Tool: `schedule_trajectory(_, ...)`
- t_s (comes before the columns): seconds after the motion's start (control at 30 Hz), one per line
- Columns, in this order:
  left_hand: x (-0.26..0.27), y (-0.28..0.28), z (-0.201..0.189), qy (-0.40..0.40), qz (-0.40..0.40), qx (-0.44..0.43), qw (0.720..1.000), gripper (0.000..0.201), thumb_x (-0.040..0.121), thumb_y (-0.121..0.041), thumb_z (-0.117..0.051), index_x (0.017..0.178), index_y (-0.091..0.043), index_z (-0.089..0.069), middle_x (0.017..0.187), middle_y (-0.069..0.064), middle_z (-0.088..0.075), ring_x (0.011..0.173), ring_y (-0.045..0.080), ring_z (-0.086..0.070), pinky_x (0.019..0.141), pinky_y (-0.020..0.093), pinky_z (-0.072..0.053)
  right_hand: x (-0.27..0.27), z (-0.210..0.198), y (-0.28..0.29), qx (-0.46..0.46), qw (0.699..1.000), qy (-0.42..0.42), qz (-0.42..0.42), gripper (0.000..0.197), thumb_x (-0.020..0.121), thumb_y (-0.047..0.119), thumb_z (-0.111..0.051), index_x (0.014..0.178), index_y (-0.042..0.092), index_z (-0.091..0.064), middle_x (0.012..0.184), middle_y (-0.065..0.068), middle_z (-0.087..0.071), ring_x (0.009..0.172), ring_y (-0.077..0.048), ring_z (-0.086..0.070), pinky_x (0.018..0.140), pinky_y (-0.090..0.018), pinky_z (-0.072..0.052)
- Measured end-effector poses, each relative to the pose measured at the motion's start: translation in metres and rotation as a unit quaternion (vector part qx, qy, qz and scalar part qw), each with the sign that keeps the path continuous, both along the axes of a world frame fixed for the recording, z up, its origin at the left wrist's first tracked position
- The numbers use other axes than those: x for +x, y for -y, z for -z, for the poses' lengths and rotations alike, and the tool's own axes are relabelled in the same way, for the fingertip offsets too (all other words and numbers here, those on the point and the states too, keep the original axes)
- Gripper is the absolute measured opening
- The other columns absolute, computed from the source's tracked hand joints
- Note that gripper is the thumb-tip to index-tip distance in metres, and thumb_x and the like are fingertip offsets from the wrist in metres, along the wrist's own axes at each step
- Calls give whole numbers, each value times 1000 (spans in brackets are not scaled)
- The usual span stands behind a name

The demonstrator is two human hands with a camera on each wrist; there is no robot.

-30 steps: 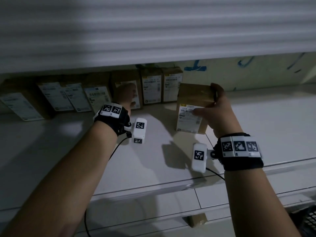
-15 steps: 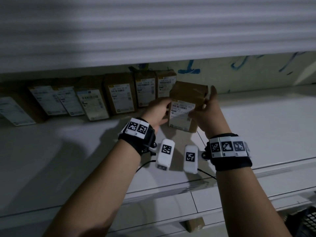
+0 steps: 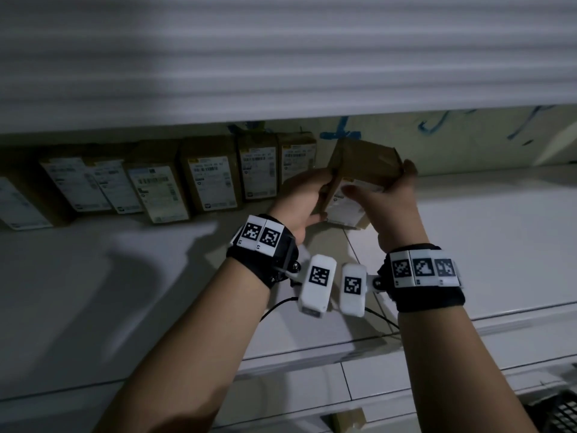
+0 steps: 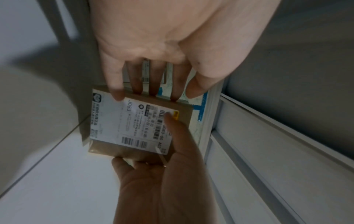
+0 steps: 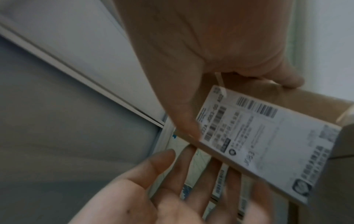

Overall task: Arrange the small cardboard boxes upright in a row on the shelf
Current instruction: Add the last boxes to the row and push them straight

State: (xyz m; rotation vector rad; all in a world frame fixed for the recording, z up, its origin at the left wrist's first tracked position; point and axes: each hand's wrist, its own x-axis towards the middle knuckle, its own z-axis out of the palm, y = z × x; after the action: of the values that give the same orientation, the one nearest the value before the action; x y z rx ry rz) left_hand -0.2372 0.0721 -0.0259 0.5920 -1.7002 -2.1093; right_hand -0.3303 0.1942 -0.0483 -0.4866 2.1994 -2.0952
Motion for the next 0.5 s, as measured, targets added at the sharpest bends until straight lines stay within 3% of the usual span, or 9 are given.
schedule_trajectory(0.1,-4,-3,-4,-8,-9,-15,1000,24,93,-27,-68,110,-11,-73,99,6,-80,96,22,-73,87,40,-53,-10,-9,1,-16,1000,4,16,105,72,25,-94,152,13,-26,125,3,-62,107,-12,-68,89,-37,-63)
schedule_trajectory(0.23,-8,-5,-2,-2,2,-23,1000,17,90,-20,-69,105,-12,-72,111,14,-79,110,31,-72,105,48,-52,-27,-20,8,33,999,-28,12,106,71,30,-95,151,13,-27,122,2,-58,100,-12,-64,86,-31,-58)
schedule_trajectory(0.3,-11,-5,-2,-2,-8,-23,1000,18,88,-17,-70,104,-12,-72,115,16,-78,113,33,-70,104,47,-51,-38,-22,19,53,998,-28,19,112,65,32,-96,150,13,-27,126,-2,-57,107,-20,-63,90,-34,-58)
schedule_trajectory(0.4,-20,-4,-1,14,-21,-27,999,20,90,-17,-68,107,-10,-73,123,15,-75,119,32,-65,96,39,-48,-54,-24,36,82,996,-22,19,123,50,50,-90,149,18,-24,140,-11,-55,119,-30,-61,100,-45,-58)
schedule_trajectory(0.5,-25,0,5,25,8,-8,1000,26,87,-23,-72,111,-13,-73,126,15,-73,122,32,-63,107,46,-46,-73,-22,47,152,988,-13,16,115,63,46,-90,150,17,-21,145,-17,-51,126,-38,-58,106,-52,-53)
